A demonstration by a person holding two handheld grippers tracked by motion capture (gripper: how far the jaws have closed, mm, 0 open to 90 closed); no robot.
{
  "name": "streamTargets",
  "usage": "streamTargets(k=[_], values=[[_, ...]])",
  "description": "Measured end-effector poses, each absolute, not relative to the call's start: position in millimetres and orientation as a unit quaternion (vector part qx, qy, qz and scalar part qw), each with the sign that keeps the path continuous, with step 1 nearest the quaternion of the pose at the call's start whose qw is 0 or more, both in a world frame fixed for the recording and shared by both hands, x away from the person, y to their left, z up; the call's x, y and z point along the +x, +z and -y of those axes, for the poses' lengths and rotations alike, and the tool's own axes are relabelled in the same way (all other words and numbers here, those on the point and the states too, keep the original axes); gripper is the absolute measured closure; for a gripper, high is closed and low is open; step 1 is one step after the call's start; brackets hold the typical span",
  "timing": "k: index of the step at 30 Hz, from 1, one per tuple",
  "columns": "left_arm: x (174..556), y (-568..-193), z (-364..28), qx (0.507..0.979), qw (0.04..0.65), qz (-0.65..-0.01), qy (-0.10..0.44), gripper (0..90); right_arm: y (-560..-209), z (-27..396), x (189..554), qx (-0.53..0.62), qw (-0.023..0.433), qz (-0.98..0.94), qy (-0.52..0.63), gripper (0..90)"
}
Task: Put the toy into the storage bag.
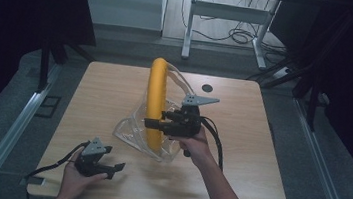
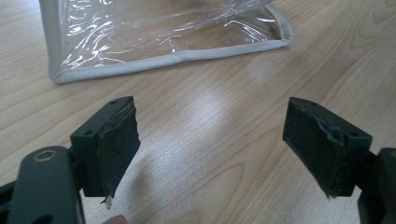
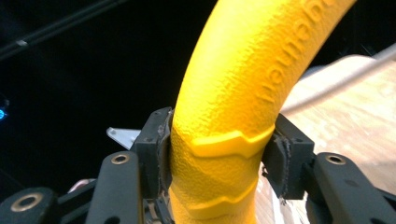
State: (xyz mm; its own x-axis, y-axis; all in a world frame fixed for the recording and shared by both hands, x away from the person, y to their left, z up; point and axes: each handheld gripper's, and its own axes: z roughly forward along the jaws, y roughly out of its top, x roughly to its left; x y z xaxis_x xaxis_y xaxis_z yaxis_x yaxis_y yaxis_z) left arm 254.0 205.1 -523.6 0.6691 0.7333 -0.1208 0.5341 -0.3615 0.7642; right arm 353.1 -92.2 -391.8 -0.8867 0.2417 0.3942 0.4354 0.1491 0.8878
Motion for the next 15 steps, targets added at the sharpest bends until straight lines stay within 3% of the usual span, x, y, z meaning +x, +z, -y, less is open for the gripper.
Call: streamTargets(k=[10,15], values=[[254.0,-523.8,-204.8,0.817,0.409,-0.388,0.121,18.2,-396.0,96.9,351.7,-0.239,0.055,0.751,-0.613,42.9],[253.9,-523.7,-204.9,0.816,0.41,-0.389,0.121,18.2,-392.0,101.0,347.5,-0.246,0.032,0.745,-0.619,32.7]])
